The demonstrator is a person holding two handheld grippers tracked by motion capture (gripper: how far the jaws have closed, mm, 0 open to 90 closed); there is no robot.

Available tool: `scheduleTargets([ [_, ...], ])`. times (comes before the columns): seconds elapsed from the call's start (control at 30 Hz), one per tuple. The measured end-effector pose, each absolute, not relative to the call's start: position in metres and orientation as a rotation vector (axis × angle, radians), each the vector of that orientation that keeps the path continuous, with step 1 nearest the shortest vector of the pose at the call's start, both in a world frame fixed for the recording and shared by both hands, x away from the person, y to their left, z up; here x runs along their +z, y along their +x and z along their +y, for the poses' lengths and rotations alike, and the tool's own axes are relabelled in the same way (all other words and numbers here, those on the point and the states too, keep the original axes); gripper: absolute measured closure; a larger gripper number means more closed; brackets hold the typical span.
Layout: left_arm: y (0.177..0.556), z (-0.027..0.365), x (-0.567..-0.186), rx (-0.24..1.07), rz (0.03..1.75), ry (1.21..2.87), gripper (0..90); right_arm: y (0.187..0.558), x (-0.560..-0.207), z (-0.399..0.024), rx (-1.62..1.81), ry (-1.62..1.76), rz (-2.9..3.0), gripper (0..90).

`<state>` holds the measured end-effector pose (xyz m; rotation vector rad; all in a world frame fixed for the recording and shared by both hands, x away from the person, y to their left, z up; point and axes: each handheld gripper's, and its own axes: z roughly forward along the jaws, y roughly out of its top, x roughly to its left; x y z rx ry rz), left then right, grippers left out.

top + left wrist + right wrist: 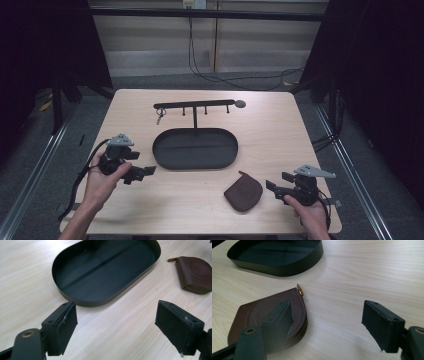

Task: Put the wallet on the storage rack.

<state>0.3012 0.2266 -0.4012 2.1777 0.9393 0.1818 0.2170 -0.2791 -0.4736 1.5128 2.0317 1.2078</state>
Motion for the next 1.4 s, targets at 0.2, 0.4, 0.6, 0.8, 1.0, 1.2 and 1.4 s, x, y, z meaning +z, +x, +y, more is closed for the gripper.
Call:
scheduleTargets([
  [0.2, 0.284, 0.238, -0.418, 0.253, 0.985, 2.110, 18.7, 0.220, -0.470, -0.278, 1.186, 1.477, 2.061, 32.2],
  [0.4, 0.261, 0.254, -0.434, 0.253, 1.014, 2.064, 19.4, 0.223, -0.467, -0.276, 1.214, 1.493, 2.138, 31.6],
  [0.6, 0.238, 0.255, -0.448, 0.218, 1.018, 2.043, 19.3, 0.225, -0.463, -0.268, 1.162, 1.483, 2.266, 28.1],
  [0.8, 0.227, 0.255, -0.458, 0.192, 1.006, 2.032, 19.2, 0.233, -0.455, -0.256, 1.059, 1.506, 2.341, 25.5],
  [1.0, 0.227, 0.255, -0.460, 0.199, 0.987, 2.018, 18.8, 0.246, -0.449, -0.242, 0.884, 1.561, 2.519, 21.7],
  [1.2, 0.226, 0.252, -0.459, 0.211, 0.968, 2.025, 18.8, 0.258, -0.442, -0.233, 0.767, 1.567, 2.593, 21.6],
  [1.4, 0.227, 0.252, -0.458, 0.205, 0.970, 2.010, 16.6, 0.277, -0.439, -0.217, 0.603, 1.546, 2.730, 15.5],
])
